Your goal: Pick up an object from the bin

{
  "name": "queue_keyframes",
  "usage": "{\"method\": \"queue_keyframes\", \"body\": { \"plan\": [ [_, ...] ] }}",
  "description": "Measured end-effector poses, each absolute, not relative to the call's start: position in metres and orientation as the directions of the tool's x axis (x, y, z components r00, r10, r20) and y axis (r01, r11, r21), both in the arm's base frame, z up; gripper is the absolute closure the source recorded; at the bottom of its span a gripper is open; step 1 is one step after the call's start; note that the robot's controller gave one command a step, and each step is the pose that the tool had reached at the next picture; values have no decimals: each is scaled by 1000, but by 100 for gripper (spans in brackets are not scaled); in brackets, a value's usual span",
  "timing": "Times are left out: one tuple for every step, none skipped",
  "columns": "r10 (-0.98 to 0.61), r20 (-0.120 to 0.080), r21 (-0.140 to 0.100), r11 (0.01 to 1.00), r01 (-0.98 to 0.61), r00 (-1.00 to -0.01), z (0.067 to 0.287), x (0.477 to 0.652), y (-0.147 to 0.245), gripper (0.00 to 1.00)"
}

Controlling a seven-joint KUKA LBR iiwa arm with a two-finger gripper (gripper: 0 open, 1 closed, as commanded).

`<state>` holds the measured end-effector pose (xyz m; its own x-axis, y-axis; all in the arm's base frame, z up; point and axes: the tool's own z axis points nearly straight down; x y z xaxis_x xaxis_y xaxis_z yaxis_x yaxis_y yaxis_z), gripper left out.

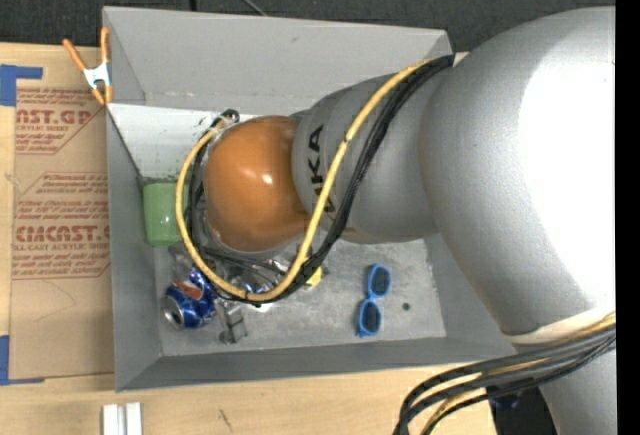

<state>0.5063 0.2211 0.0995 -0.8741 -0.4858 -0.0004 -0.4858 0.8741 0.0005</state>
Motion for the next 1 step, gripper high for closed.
{"method": "queue_keyframes", "body": {
  "plan": [
    [-612, -1, 1, 791, -612, -791, 69, 515, 215, 0]
  ]
}}
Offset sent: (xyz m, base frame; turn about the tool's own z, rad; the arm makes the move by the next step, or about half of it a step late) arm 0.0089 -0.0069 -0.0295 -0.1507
